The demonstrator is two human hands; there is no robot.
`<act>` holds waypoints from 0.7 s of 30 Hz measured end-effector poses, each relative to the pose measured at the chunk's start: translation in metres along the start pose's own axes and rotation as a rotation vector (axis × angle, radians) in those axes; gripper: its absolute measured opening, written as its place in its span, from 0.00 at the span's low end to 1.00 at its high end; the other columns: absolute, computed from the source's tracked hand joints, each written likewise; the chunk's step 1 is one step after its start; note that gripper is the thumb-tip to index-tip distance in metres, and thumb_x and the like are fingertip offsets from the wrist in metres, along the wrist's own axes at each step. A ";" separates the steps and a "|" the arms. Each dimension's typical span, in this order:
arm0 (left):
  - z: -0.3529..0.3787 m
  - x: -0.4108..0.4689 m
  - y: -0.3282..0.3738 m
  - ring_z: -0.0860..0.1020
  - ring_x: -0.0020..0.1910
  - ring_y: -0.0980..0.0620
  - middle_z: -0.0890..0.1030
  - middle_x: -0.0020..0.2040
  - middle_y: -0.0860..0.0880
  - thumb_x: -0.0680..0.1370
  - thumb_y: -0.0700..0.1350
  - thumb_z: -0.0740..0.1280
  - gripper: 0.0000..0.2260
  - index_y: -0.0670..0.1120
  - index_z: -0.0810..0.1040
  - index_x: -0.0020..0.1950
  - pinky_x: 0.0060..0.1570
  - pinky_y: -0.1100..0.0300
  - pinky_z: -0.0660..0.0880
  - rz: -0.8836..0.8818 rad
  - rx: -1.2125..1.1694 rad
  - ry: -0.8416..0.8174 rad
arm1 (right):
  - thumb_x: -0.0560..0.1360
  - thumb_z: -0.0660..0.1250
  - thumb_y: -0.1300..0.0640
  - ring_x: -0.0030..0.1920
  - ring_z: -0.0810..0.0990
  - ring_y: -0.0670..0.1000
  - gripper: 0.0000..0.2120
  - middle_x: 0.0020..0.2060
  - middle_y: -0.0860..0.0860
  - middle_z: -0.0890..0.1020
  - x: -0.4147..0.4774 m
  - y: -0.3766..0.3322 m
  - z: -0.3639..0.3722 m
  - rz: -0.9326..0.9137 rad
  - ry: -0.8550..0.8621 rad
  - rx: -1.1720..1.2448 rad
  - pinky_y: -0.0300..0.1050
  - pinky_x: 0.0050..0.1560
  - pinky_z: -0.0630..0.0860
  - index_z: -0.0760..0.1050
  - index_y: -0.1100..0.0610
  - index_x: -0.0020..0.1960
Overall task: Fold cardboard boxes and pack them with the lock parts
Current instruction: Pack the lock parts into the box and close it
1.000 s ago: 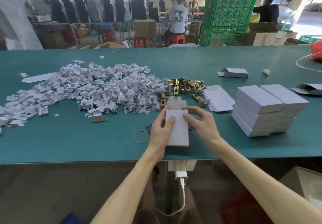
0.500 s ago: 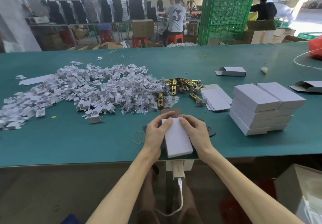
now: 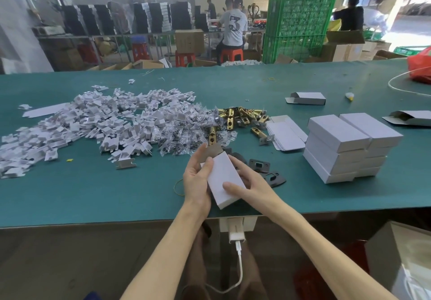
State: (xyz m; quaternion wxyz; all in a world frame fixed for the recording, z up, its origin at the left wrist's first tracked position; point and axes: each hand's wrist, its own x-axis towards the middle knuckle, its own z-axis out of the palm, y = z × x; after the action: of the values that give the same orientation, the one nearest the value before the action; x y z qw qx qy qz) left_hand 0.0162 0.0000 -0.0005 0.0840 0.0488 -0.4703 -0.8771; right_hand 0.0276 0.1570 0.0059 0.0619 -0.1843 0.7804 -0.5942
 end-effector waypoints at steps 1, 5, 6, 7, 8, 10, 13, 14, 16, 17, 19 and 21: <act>0.000 0.000 0.000 0.84 0.49 0.45 0.84 0.55 0.43 0.82 0.37 0.68 0.21 0.56 0.77 0.72 0.48 0.46 0.84 0.004 -0.008 0.000 | 0.76 0.72 0.45 0.59 0.81 0.41 0.34 0.61 0.39 0.81 -0.001 -0.001 -0.003 0.003 -0.024 0.036 0.38 0.57 0.78 0.63 0.40 0.78; 0.002 0.001 0.000 0.84 0.54 0.49 0.86 0.58 0.47 0.81 0.36 0.69 0.18 0.50 0.80 0.69 0.53 0.52 0.83 0.012 -0.008 -0.050 | 0.78 0.72 0.55 0.52 0.84 0.48 0.23 0.56 0.46 0.86 -0.002 0.000 -0.011 0.035 0.101 0.311 0.38 0.50 0.79 0.74 0.44 0.72; 0.004 0.000 0.000 0.83 0.55 0.50 0.86 0.59 0.47 0.80 0.39 0.71 0.13 0.47 0.83 0.64 0.53 0.55 0.82 0.011 0.023 -0.069 | 0.78 0.72 0.56 0.51 0.84 0.50 0.20 0.56 0.48 0.86 -0.002 0.001 -0.011 0.057 0.171 0.385 0.40 0.50 0.79 0.78 0.45 0.69; 0.005 -0.001 -0.001 0.82 0.55 0.51 0.86 0.58 0.47 0.78 0.42 0.72 0.10 0.47 0.86 0.59 0.53 0.56 0.81 0.006 0.053 -0.080 | 0.78 0.72 0.56 0.51 0.83 0.51 0.17 0.55 0.49 0.86 -0.001 0.002 -0.011 0.077 0.238 0.444 0.42 0.49 0.80 0.81 0.46 0.65; 0.007 -0.001 -0.002 0.82 0.53 0.52 0.87 0.56 0.47 0.76 0.46 0.73 0.09 0.47 0.87 0.55 0.53 0.57 0.81 -0.001 0.079 -0.081 | 0.77 0.73 0.55 0.50 0.83 0.51 0.15 0.54 0.50 0.86 -0.001 0.003 -0.012 0.085 0.291 0.478 0.44 0.48 0.80 0.82 0.46 0.63; 0.007 -0.001 -0.003 0.81 0.49 0.53 0.86 0.52 0.47 0.77 0.51 0.73 0.11 0.45 0.87 0.53 0.51 0.56 0.78 -0.012 0.107 -0.050 | 0.73 0.76 0.51 0.47 0.83 0.49 0.15 0.52 0.50 0.86 -0.002 0.005 -0.010 0.070 0.364 0.465 0.44 0.46 0.81 0.83 0.47 0.60; 0.004 0.002 -0.005 0.79 0.45 0.52 0.84 0.47 0.47 0.81 0.50 0.71 0.12 0.41 0.84 0.52 0.48 0.55 0.75 -0.011 0.113 -0.005 | 0.69 0.78 0.48 0.42 0.83 0.47 0.17 0.49 0.52 0.84 -0.003 0.006 -0.007 0.067 0.497 0.437 0.42 0.41 0.79 0.81 0.48 0.56; 0.003 0.002 -0.005 0.79 0.44 0.53 0.84 0.45 0.48 0.80 0.50 0.71 0.11 0.41 0.83 0.51 0.47 0.55 0.75 -0.007 0.126 -0.012 | 0.70 0.79 0.48 0.41 0.82 0.46 0.16 0.48 0.51 0.84 -0.003 0.007 -0.007 0.075 0.544 0.448 0.41 0.39 0.79 0.81 0.49 0.55; 0.003 0.000 -0.005 0.79 0.45 0.54 0.84 0.45 0.49 0.77 0.50 0.73 0.12 0.42 0.82 0.52 0.46 0.55 0.75 0.009 0.176 -0.049 | 0.72 0.77 0.45 0.42 0.81 0.44 0.12 0.46 0.48 0.83 -0.002 0.008 -0.006 0.073 0.624 0.453 0.39 0.38 0.78 0.80 0.47 0.51; 0.004 -0.001 -0.005 0.80 0.46 0.54 0.85 0.48 0.50 0.77 0.51 0.73 0.13 0.43 0.82 0.54 0.46 0.56 0.76 0.016 0.208 -0.081 | 0.73 0.75 0.43 0.42 0.80 0.43 0.10 0.45 0.46 0.83 -0.002 0.008 -0.005 0.067 0.658 0.437 0.38 0.38 0.78 0.80 0.47 0.50; 0.005 -0.003 -0.005 0.82 0.53 0.54 0.86 0.55 0.50 0.77 0.52 0.72 0.15 0.45 0.83 0.60 0.50 0.55 0.79 0.019 0.274 -0.154 | 0.76 0.71 0.41 0.43 0.79 0.43 0.11 0.44 0.45 0.81 -0.002 0.010 -0.005 0.053 0.698 0.403 0.38 0.40 0.77 0.78 0.48 0.51; 0.005 -0.004 -0.004 0.81 0.57 0.52 0.86 0.60 0.48 0.79 0.53 0.71 0.16 0.47 0.84 0.63 0.57 0.50 0.79 0.020 0.332 -0.202 | 0.79 0.68 0.41 0.43 0.79 0.44 0.13 0.45 0.47 0.81 -0.002 0.011 -0.005 0.050 0.696 0.391 0.39 0.40 0.77 0.77 0.50 0.52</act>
State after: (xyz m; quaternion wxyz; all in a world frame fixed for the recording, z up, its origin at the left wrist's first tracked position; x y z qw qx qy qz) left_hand 0.0192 0.0076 -0.0010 0.0358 -0.0310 -0.6151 -0.7870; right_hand 0.0253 0.1641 -0.0030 -0.1579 0.0626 0.6312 -0.7568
